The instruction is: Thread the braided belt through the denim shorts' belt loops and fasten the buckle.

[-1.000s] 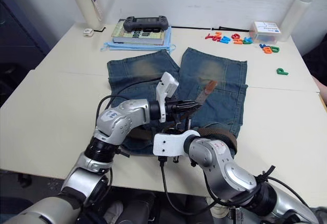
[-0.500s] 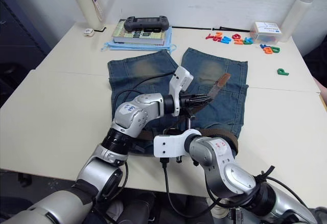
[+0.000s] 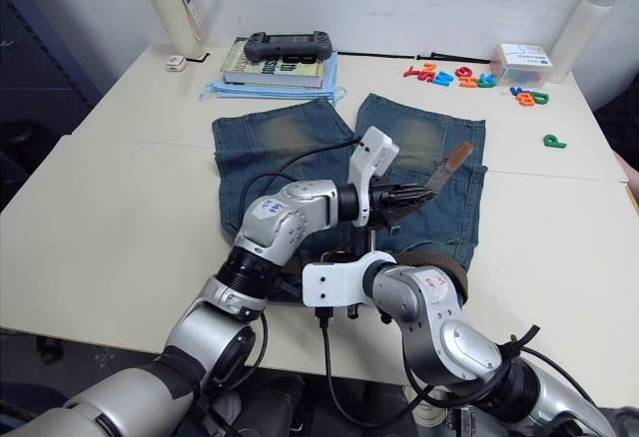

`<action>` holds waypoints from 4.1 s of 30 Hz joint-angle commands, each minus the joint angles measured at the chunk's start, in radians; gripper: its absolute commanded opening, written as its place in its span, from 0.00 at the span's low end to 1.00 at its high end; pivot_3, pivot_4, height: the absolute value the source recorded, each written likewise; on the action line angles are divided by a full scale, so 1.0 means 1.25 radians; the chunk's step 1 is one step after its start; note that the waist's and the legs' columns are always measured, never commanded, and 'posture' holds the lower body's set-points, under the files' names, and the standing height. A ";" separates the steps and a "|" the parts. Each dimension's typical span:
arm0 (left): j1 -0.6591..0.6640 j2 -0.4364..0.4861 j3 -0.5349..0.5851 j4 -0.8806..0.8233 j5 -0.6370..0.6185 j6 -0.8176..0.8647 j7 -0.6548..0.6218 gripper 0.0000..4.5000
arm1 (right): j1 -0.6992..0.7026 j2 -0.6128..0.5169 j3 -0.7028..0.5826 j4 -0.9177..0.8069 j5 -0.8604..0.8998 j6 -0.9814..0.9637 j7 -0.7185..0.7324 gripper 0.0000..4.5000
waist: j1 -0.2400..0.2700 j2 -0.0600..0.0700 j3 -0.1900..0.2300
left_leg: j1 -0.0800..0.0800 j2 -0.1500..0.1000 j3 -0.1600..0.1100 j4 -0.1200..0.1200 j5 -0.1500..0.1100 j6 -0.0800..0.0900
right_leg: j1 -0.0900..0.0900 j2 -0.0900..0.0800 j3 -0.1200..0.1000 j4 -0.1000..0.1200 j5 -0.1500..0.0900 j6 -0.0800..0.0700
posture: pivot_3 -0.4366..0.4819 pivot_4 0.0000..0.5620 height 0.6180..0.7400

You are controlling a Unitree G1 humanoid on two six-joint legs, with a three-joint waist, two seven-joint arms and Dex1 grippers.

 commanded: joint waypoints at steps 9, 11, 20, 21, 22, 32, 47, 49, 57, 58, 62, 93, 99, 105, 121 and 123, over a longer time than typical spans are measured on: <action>-0.048 -0.016 0.048 -0.102 -0.025 -0.057 -0.027 0.00 | 0.061 0.023 0.096 0.050 0.062 -0.047 0.106 0.02 | -0.003 0.000 0.000 | 0.000 0.000 0.000 0.000 0.000 0.000 | 0.000 0.000 0.000 0.000 0.000 0.000 | 0.48 0.27 0.40; -0.014 0.024 0.069 -0.179 -0.040 -0.028 -0.026 0.00 | 0.062 0.021 0.092 0.051 0.060 -0.053 0.107 0.02 | -0.005 0.000 0.000 | 0.000 0.000 0.000 0.000 0.000 0.000 | 0.000 0.000 0.000 0.001 0.000 0.000 | 0.48 0.27 0.40; 0.226 0.230 0.051 -0.513 -0.068 0.096 -0.087 0.00 | 0.059 0.060 0.006 0.059 0.055 -0.043 0.059 0.02 | -0.015 0.000 -0.001 | 0.001 0.001 0.000 0.000 0.000 -0.002 | -0.002 0.002 0.003 0.003 0.000 0.000 | 0.48 0.27 0.40; 0.273 0.276 0.045 -0.545 -0.058 0.094 -0.103 0.00 | 0.062 0.068 -0.014 0.051 0.061 -0.033 0.058 0.02 | -0.017 -0.001 -0.001 | 0.001 0.001 0.000 0.000 0.000 -0.002 | -0.002 0.002 0.003 0.003 0.000 0.000 | 0.48 0.27 0.40; 0.308 0.314 0.039 -0.567 -0.049 0.091 -0.112 0.00 | 0.065 0.074 -0.029 0.045 0.067 -0.026 0.059 0.02 | -0.024 0.000 -0.003 | 0.001 0.001 0.000 0.000 0.001 -0.002 | -0.002 0.002 0.003 0.003 0.000 0.000 | 0.48 0.27 0.40; 0.470 0.496 0.093 -0.643 -0.053 0.064 -0.116 0.00 | 0.084 0.090 -0.101 0.020 0.094 -0.006 0.046 0.02 | -0.023 -0.001 -0.004 | 0.003 0.001 -0.001 -0.001 0.000 -0.001 | -0.002 0.003 0.006 0.003 0.000 -0.001 | 0.48 0.27 0.40; 0.580 0.624 0.029 -0.615 0.103 -0.131 -0.118 0.00 | 0.049 0.216 -0.286 -0.131 0.234 0.159 -0.003 0.51 | -0.023 0.000 -0.003 | 0.001 0.000 -0.001 -0.001 -0.001 -0.001 | -0.004 0.002 0.007 0.003 0.000 -0.002 | 0.48 0.27 0.40; 0.580 0.621 0.026 -0.619 0.106 -0.132 -0.117 0.00 | 0.057 0.201 -0.307 -0.164 0.250 0.180 -0.008 0.51 | -0.023 0.000 -0.003 | 0.001 0.000 -0.001 -0.001 -0.001 0.000 | -0.004 0.002 0.007 0.003 0.000 -0.002 | 0.48 0.27 0.40; 0.585 0.637 0.007 -0.618 0.133 -0.146 -0.132 0.00 | 0.174 0.045 -0.304 -0.202 0.239 0.114 -0.061 0.51 | -0.024 0.000 -0.003 | 0.001 0.000 -0.001 -0.001 -0.002 0.001 | -0.004 0.002 0.006 0.003 0.000 -0.002 | 0.48 0.27 0.40; 0.584 0.637 0.006 -0.618 0.133 -0.144 -0.132 0.00 | 0.190 0.032 -0.293 -0.198 0.234 0.102 -0.073 0.51 | -0.024 0.000 -0.003 | 0.001 0.000 -0.001 -0.001 -0.002 0.001 | -0.004 0.002 0.006 0.003 0.000 -0.002 | 0.48 0.27 0.40; 0.579 0.634 0.005 -0.619 0.133 -0.139 -0.134 0.00 | 0.221 0.019 -0.252 -0.187 0.219 0.084 -0.114 0.51 | -0.026 0.000 -0.003 | 0.001 0.001 0.000 -0.001 -0.002 0.001 | -0.004 0.002 0.006 0.003 0.000 -0.002 | 0.48 0.27 0.40; 0.564 0.685 -0.011 -0.589 0.214 -0.132 -0.127 0.00 | 0.213 0.119 -0.130 -0.101 0.013 -0.026 -0.276 0.00 | -0.026 0.000 -0.003 | 0.001 0.000 0.000 -0.001 -0.002 0.000 | -0.004 0.002 0.007 0.004 0.000 -0.001 | 0.48 0.27 0.40; 0.548 0.697 -0.019 -0.578 0.235 -0.136 -0.134 0.00 | 0.177 0.104 -0.122 -0.077 -0.049 -0.091 -0.270 0.00 | -0.026 0.000 -0.003 | 0.001 0.000 0.000 -0.001 -0.002 0.000 | -0.004 0.002 0.007 0.004 0.000 -0.001 | 0.48 0.27 0.40; 0.538 0.710 -0.028 -0.585 0.245 -0.144 -0.152 0.00 | 0.162 0.120 -0.126 -0.054 -0.081 -0.130 -0.248 0.00 | -0.027 0.000 -0.003 | 0.001 0.000 0.000 -0.001 -0.002 0.000 | -0.005 0.002 0.007 0.005 0.000 -0.001 | 0.48 0.27 0.40; 0.449 0.808 -0.024 -0.513 0.309 -0.298 -0.231 0.00 | 0.105 0.157 -0.137 0.025 -0.103 -0.244 -0.196 0.00 | -0.028 0.000 -0.003 | 0.001 0.001 0.000 -0.001 -0.001 -0.001 | -0.006 0.003 0.007 0.007 0.000 -0.002 | 0.48 0.27 0.40; 0.416 0.809 -0.035 -0.482 0.341 -0.350 -0.226 0.00 | 0.100 0.157 -0.138 0.032 -0.102 -0.256 -0.187 0.00 | -0.028 0.000 -0.003 | 0.001 0.000 0.000 0.000 -0.001 -0.001 | -0.007 0.003 0.007 0.008 0.000 -0.002 | 0.48 0.27 0.40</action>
